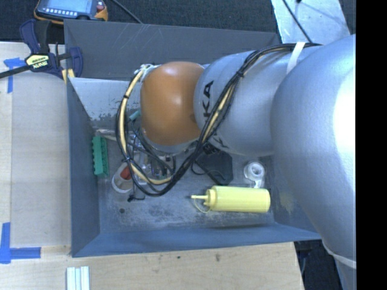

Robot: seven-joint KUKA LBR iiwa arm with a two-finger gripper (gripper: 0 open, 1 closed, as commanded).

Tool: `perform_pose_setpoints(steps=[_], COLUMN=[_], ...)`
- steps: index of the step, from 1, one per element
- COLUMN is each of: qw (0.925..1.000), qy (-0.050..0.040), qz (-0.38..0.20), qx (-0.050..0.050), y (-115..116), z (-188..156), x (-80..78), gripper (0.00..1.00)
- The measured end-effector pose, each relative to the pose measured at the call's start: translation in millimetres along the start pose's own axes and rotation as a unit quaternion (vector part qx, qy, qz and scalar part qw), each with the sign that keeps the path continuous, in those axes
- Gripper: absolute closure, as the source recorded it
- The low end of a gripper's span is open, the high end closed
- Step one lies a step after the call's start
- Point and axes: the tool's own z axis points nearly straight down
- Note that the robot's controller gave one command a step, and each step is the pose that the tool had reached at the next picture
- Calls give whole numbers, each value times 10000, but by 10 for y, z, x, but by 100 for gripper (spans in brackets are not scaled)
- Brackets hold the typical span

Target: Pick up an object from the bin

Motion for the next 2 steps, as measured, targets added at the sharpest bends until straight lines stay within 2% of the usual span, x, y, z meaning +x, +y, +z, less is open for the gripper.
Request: perform_pose_setpoints(steps=[1,2], qw=[9909,9913], qy=[-42,-12], qz=[-1344,-1314], qx=[-9,-44], y=[-73,-103], z=[432,613], x=[-292,-358], gripper=[0,0])
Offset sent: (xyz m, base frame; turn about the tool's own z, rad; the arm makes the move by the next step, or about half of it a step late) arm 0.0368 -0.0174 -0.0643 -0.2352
